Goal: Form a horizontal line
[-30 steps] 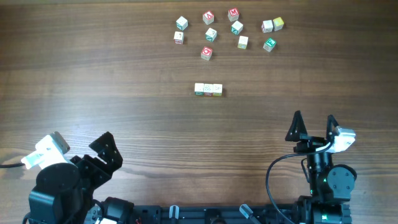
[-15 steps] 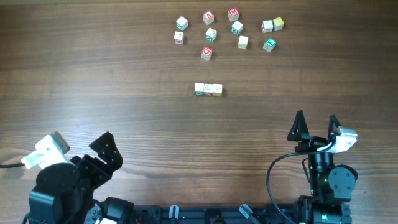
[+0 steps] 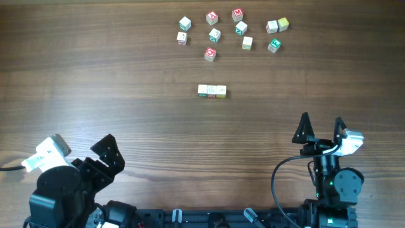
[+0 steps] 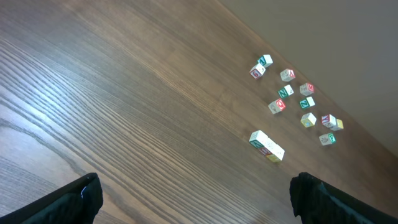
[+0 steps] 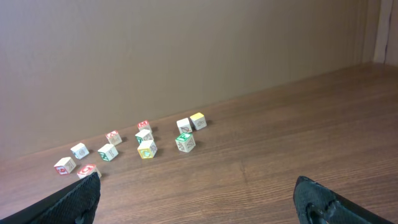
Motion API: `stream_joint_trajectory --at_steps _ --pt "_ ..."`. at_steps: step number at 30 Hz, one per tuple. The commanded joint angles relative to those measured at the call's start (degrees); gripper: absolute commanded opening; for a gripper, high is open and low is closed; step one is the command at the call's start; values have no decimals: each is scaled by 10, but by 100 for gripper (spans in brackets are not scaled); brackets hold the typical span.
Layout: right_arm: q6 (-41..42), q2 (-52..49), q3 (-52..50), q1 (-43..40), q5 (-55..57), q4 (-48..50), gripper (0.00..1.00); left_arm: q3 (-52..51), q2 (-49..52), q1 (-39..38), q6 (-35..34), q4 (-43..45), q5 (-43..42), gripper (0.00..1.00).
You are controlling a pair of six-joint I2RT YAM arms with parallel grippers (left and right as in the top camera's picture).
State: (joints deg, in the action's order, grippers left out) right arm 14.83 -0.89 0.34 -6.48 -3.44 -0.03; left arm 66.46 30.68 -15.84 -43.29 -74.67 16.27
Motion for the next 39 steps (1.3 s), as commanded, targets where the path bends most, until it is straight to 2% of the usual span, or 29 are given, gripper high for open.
stream_joint_trajectory --at_steps 1,6,9,12,16,22,26,35,39 --pt "-11 7 0 -3 -9 2 100 -15 -3 0 5 1 10 100" --pt "-11 7 0 -3 -9 2 100 -95 -10 12 9 14 36 100" --pt "-11 7 0 -3 -9 2 100 -158 -43 12 13 85 29 100" --pt "-12 7 0 -3 -9 2 100 -233 -94 28 91 190 6 100" --pt "-11 7 0 -3 -9 2 100 -352 -178 86 195 314 -81 100" --pt "-11 7 0 -3 -9 2 100 -468 -261 141 207 406 -118 100" --pt "-11 7 0 -3 -9 2 100 -529 -305 163 269 506 -124 100" --pt "-11 7 0 -3 -9 2 100 -621 -305 174 346 678 -145 100" --pt "-11 7 0 -3 -9 2 100 -658 -305 174 372 721 -148 100"
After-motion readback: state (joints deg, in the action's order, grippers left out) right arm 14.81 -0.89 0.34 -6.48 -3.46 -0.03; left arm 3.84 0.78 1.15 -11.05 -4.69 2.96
